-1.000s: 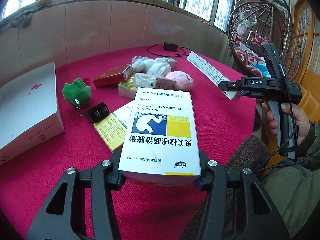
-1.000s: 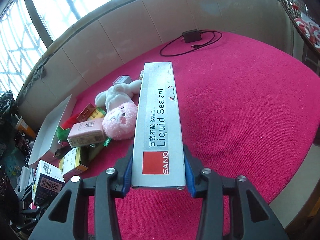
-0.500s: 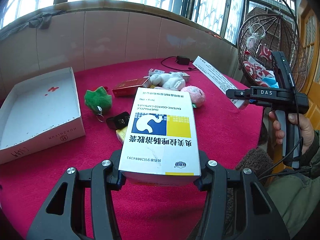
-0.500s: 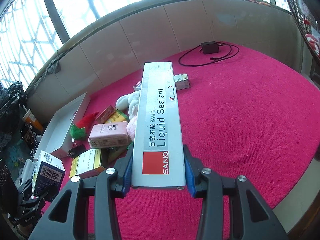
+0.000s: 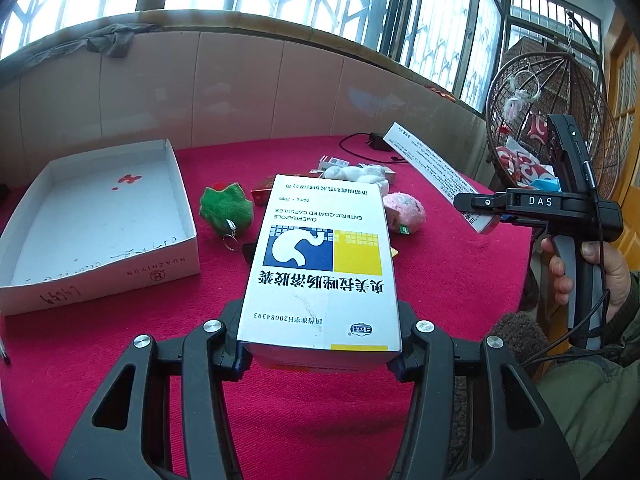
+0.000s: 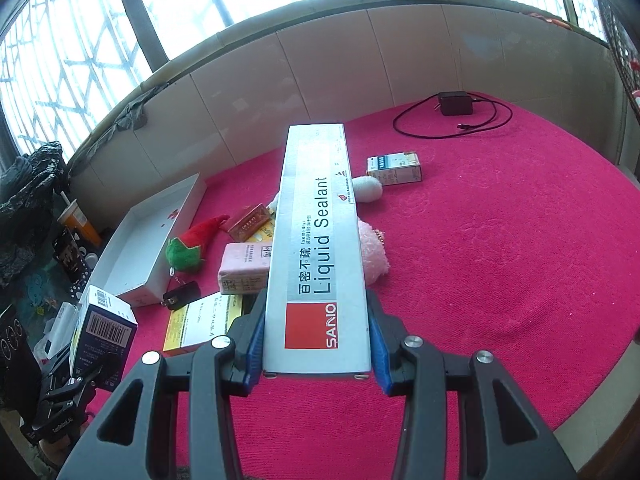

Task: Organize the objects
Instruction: 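Carry the capsule box with left tool while right tool carries the sealant box toward the tray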

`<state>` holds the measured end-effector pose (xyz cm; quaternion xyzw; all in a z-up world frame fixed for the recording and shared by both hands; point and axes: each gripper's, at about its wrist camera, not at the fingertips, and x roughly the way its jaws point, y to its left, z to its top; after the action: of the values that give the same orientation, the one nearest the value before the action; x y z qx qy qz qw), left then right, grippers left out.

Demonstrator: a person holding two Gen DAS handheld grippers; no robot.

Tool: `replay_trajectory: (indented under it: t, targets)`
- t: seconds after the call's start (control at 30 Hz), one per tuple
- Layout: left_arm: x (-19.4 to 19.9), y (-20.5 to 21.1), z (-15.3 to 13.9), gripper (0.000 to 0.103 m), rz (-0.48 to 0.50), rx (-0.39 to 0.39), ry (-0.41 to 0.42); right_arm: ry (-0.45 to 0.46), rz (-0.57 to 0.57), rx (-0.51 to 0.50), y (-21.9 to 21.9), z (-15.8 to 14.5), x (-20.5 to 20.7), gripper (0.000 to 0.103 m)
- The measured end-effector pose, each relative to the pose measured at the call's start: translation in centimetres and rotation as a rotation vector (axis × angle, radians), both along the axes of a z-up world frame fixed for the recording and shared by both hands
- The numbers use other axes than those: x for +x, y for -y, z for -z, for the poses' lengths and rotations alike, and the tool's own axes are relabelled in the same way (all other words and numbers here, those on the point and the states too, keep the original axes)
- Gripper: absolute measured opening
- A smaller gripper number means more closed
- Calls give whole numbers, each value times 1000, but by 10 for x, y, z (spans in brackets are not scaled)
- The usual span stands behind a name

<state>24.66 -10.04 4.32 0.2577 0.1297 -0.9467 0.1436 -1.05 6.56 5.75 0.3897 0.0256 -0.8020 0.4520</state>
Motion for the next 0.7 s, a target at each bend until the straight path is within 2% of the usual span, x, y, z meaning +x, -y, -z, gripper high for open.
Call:
replay_trajectory:
  t: [0.27, 0.7]
  targets:
    - [7, -3, 2, 51, -13, 5, -5, -12, -58, -70, 2, -10, 11, 43]
    - [6, -4, -1, 51, -15, -1, 3, 7, -82, -93, 2, -12, 14, 44]
